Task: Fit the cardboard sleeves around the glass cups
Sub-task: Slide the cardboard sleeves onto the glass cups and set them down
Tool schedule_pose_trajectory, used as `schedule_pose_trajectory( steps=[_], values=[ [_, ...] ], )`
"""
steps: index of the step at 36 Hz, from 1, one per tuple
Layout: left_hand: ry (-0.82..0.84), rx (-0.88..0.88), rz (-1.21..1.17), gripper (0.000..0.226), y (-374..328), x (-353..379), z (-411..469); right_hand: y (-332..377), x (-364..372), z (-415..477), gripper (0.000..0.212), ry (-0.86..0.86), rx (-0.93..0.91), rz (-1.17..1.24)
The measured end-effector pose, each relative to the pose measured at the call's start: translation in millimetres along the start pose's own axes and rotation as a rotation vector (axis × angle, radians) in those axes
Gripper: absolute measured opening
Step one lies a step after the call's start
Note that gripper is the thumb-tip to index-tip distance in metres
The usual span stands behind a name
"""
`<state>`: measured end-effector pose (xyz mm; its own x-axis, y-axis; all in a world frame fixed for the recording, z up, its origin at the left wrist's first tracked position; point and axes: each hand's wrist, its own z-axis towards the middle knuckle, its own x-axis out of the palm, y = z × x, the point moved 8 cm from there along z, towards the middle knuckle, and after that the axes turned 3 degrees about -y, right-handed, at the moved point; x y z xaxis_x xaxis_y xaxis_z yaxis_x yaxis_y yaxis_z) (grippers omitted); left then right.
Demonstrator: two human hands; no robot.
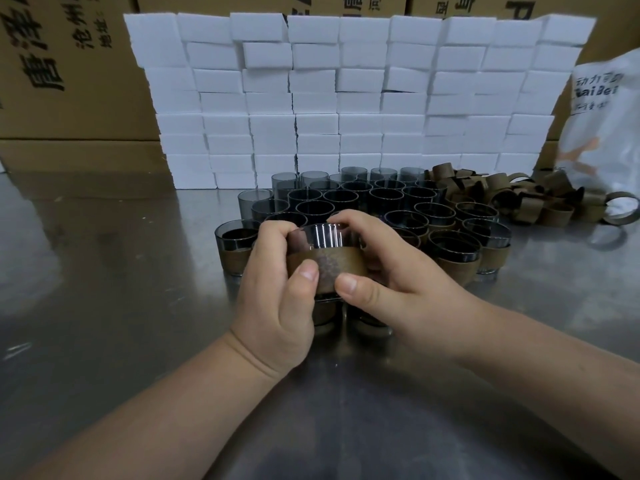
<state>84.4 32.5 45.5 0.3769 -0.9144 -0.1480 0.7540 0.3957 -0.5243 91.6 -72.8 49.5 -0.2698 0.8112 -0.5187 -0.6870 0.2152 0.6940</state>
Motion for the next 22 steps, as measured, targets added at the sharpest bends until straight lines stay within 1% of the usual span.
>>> schedule_pose_trajectory(
  steps=[3,8,15,22],
  values=[
    [0.010,0.003,0.002,0.019,-0.6,0.0,0.6,-1.5,0.4,-1.3,0.043,-0.007,0.006,0.028],
    [0.020,0.022,-0.002,0.018,-2.5,-0.2,-0.2,-0.7,0.6,-1.7,0.039,-0.006,0.005,0.025],
    [0.022,0.043,0.006,0.015,-4.6,-0.7,-0.2,0.0,-0.6,-2.7,0.040,-0.020,-0.007,0.014],
    [0.037,0.032,0.019,0.021,-5.0,-0.2,-0.1,-0.4,-1.4,-4.6,0.039,-0.027,0.002,0.029]
  ],
)
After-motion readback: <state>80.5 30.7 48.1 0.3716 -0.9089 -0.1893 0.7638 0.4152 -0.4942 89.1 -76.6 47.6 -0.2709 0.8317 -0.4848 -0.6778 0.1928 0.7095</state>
